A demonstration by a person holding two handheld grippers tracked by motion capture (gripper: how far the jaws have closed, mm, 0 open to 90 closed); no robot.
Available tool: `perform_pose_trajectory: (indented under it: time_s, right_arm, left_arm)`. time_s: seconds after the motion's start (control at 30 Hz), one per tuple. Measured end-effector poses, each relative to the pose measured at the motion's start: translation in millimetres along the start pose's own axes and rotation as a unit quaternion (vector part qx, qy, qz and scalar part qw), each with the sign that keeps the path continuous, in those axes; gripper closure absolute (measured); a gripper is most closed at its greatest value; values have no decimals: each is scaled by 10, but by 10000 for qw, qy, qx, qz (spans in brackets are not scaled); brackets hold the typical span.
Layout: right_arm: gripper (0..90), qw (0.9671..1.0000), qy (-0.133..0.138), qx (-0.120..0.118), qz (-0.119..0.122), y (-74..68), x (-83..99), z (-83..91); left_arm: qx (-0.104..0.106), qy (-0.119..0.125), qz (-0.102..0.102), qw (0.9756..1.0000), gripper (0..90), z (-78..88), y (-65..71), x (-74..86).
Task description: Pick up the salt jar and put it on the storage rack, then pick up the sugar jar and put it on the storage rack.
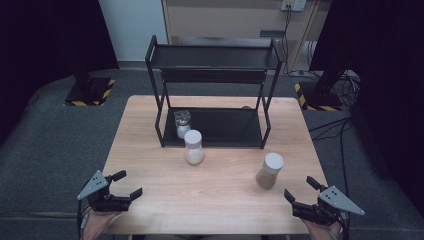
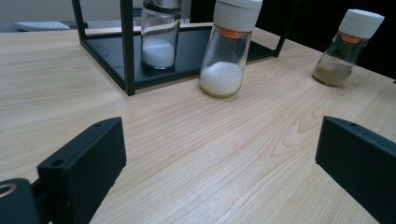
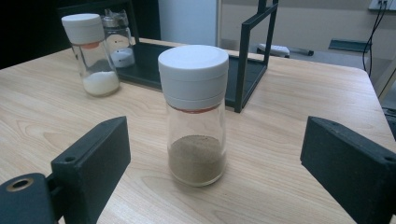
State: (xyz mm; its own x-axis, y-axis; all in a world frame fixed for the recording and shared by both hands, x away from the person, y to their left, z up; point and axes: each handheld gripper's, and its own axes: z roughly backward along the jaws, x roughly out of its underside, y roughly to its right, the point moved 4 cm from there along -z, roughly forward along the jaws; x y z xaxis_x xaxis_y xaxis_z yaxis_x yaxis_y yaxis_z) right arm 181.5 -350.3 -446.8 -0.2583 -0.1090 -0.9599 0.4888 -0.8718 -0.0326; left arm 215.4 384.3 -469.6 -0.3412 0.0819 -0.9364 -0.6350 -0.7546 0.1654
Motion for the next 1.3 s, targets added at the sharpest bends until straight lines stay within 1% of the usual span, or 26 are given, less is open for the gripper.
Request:
perform_pose_trajectory:
  time_s: [0.17, 0.27, 0.43, 0.5, 0.53, 0.57, 0.6, 0.77, 0.8, 0.97, 1.0, 1.03, 1.1, 1.13, 1.17, 1.2, 1.23, 1.3]
  right_arm:
    - [83, 10000, 5, 2, -7, 2, 1, 3]
    - [83, 10000, 7, 2, -8, 2, 1, 3]
    - [82, 10000, 9, 4, 1, -5, -2, 10]
    - [80, 10000, 20, 8, -7, -4, -2, 13]
    - [79, 10000, 36, 7, -2, -8, -3, 14]
    - [79, 10000, 36, 7, -2, -8, -3, 14]
    - [78, 10000, 28, 14, -1, -12, -7, 12]
    - [76, 10000, 4, -18, -36, -11, -22, 2]
    - [76, 9999, 20, -53, -84, -5, -29, -1]
    - [77, 9998, 64, -105, -152, -11, -65, -4]
    - [76, 9996, 49, -197, -219, -9, -96, -21]
    - [76, 9996, 49, -197, -219, -9, -96, -21]
    - [76, 9996, 7, -237, -161, -26, -143, -46]
    - [76, 9994, 15, -310, -135, -39, -189, -68]
    - [76, 9994, 15, -310, -135, -39, -189, -68]
    - [76, 9993, 12, -365, -60, -57, -244, -98]
    - [76, 9993, 12, -365, -60, -57, -244, -98]
    - [76, 9990, 11, -444, -24, -69, -301, -140]
  left_arm:
    - [11, 5, 58, 10000, 8, -1, 11, 2]
    - [-19, -9, -36, 10000, 8, -6, 46, -4]
    - [-37, -9, -17, 10000, 9, -4, 47, -3]
    - [-34, 31, -23, 10000, 9, -1, 57, 0]
    - [-50, -9, -82, 10000, 9, -7, 77, -8]
    - [-50, -9, -82, 10000, 8, -7, 77, -8]
    - [-52, -38, -130, 9999, 8, -15, 91, -12]
    - [-43, -50, -156, 9999, 9, -21, 94, -14]
    - [-44, -83, -173, 9998, 8, -26, 97, -17]
    - [-38, -79, -199, 9998, 8, -26, 101, -18]
    - [-38, -80, -191, 9998, 9, -27, 100, -18]
    - [-33, -79, -184, 9998, 9, -27, 99, -18]
    - [-26, -90, -204, 9997, 9, -29, 100, -18]
    - [-24, -101, -211, 9997, 9, -31, 100, -19]
    - [-24, -101, -211, 9997, 8, -31, 100, -19]
    - [-28, -111, -210, 9997, 8, -34, 101, -20]
    - [-28, -119, -206, 9997, 8, -37, 101, -20]
    - [-33, -130, -208, 9997, 9, -41, 102, -21]
